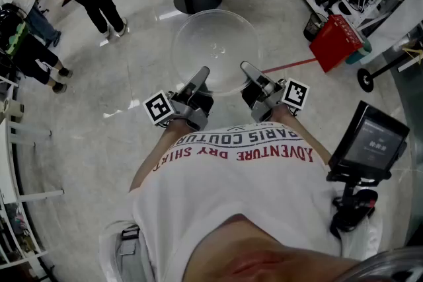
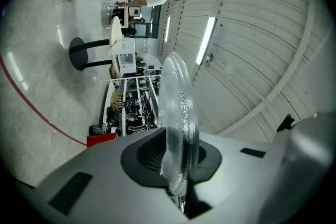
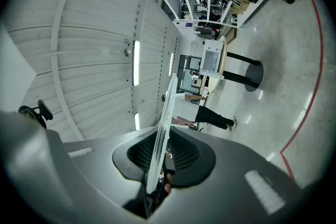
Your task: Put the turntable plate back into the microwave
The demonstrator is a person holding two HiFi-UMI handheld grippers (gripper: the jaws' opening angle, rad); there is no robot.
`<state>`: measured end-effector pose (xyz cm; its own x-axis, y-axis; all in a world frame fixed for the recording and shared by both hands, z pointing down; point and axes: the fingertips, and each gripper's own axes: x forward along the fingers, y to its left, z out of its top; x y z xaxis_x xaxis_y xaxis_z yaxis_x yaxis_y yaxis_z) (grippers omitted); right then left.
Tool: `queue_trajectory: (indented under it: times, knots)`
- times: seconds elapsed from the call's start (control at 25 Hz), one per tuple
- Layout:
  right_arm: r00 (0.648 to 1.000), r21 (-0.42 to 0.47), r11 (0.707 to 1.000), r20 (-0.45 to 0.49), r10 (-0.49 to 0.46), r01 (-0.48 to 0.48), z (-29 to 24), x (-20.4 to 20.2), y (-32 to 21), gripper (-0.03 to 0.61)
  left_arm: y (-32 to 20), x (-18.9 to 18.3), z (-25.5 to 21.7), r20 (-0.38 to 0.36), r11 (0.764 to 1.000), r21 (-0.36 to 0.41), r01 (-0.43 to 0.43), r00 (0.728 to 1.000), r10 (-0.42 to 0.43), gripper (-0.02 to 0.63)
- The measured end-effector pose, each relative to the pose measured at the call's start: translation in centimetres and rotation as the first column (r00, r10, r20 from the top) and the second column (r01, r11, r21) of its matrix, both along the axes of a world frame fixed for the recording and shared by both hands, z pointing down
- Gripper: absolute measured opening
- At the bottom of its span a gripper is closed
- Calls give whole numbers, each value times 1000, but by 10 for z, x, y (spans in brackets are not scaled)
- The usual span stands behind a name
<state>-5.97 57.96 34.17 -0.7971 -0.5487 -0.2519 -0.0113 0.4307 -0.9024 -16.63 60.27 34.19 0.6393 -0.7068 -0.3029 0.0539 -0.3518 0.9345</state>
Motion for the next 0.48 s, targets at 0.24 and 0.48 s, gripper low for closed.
queue_trajectory:
  times: [0.24,0.48]
  knots:
    - [1000,-6,1000,-2,5,-5,2,2,1,37,-1,1,1,-4,1000,-5,-6,1000,6,28]
    - [1000,-6,1000,-10,14,-14,4,6,-1,37,-3,5,3,-19,1000,-9,-18,1000,18,28]
